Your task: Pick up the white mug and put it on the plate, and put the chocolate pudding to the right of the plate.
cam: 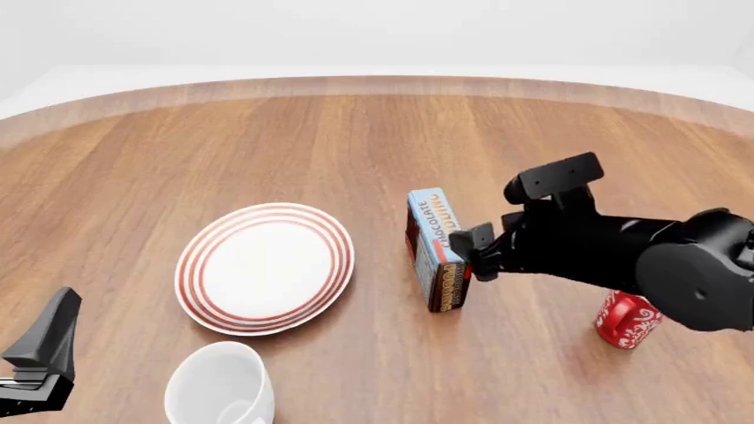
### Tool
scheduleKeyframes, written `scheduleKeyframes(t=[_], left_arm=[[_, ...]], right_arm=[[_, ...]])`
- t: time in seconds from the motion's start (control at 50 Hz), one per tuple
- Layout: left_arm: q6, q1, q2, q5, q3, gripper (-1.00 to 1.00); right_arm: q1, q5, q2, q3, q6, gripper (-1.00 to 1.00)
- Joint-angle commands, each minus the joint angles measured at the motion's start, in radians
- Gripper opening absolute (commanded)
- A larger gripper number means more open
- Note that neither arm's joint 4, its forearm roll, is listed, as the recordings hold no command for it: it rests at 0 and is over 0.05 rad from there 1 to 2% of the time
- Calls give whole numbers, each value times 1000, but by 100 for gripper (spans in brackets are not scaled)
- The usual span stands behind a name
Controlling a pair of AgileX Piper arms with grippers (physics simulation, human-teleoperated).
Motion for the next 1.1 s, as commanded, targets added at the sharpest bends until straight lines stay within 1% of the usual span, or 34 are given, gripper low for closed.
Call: scheduleKeyframes(t=[0.02,0.16,0.22,0.24,0.3,0.38,0.42,0.64,0.76,0.8,0.86,0.9,0.96,1.0,1.1], left_arm=[[0,0,0,0,0,100],[0,0,0,0,0,100],[0,0,0,0,0,100],[0,0,0,0,0,100],[0,0,0,0,0,100],[0,0,0,0,0,100],[0,0,0,0,0,100],[0,0,0,0,0,100],[0,0,0,0,0,100],[0,0,0,0,0,100],[0,0,0,0,0,100],[0,0,0,0,0,100],[0,0,0,0,0,100],[0,0,0,0,0,100],[0,0,0,0,0,100]], right_arm=[[3,-57,-102,95,-28,100],[9,-98,-130,144,-56,100],[17,-112,-146,163,-82,100],[23,-114,-151,170,-80,100],[37,-127,-159,180,-97,100],[39,-134,-171,196,-107,100],[41,-140,-177,206,-132,100],[55,-161,-195,246,-157,100],[75,-178,-191,262,-170,100],[81,-187,-186,267,-183,100],[92,-197,-179,271,-184,100],[98,-208,-173,276,-197,100],[104,-215,-169,280,-196,100],[109,-223,-167,286,-208,100],[128,-238,-163,298,-216,100]])
